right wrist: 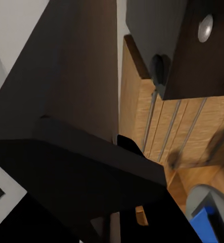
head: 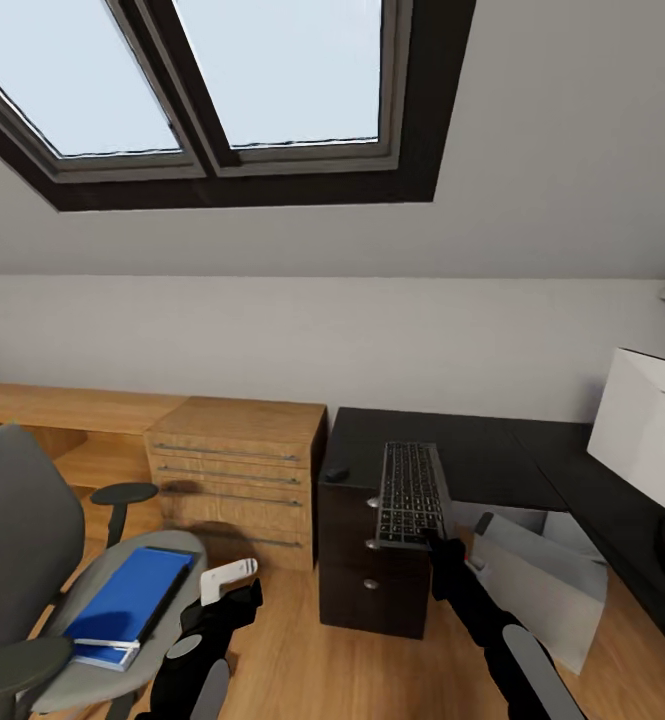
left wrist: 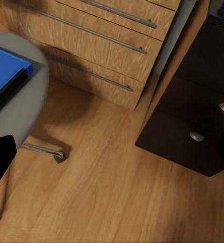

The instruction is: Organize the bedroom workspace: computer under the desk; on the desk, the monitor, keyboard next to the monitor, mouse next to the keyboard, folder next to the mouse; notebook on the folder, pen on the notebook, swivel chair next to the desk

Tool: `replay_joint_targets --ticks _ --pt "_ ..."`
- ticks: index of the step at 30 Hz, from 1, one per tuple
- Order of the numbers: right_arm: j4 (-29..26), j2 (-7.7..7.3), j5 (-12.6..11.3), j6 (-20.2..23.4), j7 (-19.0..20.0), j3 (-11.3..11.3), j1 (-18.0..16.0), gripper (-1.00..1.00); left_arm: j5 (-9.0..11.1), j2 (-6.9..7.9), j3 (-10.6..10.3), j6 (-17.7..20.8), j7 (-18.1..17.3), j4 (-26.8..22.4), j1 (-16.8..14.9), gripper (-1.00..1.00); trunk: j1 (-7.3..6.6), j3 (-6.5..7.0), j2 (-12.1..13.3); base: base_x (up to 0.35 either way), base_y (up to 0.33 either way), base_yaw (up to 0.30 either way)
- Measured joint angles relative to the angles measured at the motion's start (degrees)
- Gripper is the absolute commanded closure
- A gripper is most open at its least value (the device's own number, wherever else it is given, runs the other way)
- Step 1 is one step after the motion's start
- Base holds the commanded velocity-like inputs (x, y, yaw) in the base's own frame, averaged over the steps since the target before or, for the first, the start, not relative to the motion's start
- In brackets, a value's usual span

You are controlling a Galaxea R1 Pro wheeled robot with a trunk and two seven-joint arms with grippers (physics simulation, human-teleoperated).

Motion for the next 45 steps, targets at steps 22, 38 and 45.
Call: replay_joint_targets --ticks 22,38,45 --pt "-1.9 1.12 -0.5 -3.2 0.0 -0.1 0.0 1.0 0.0 -0.04 0.0 0.0 -0.2 -0.2 0.0 -1.0 0.01 0.0 0.0 0.317 0.004 0.0" --pt "1.0 0.9 0.0 -3.2 0.0 -0.5 0.0 1.0 0.2 -0.13 -3.3 0.0 0.1 -3.8 0.0 -1.0 2.88 -2.33 -5.2 0.006 0.0 0.0" --pt "1.4 0.9 0.0 -3.2 0.0 -0.5 0.0 1.0 0.2 -0.13 -3.3 0.1 0.1 -3.9 0.0 -1.0 4.42 -3.59 -8.0 0.0 0.0 0.0"
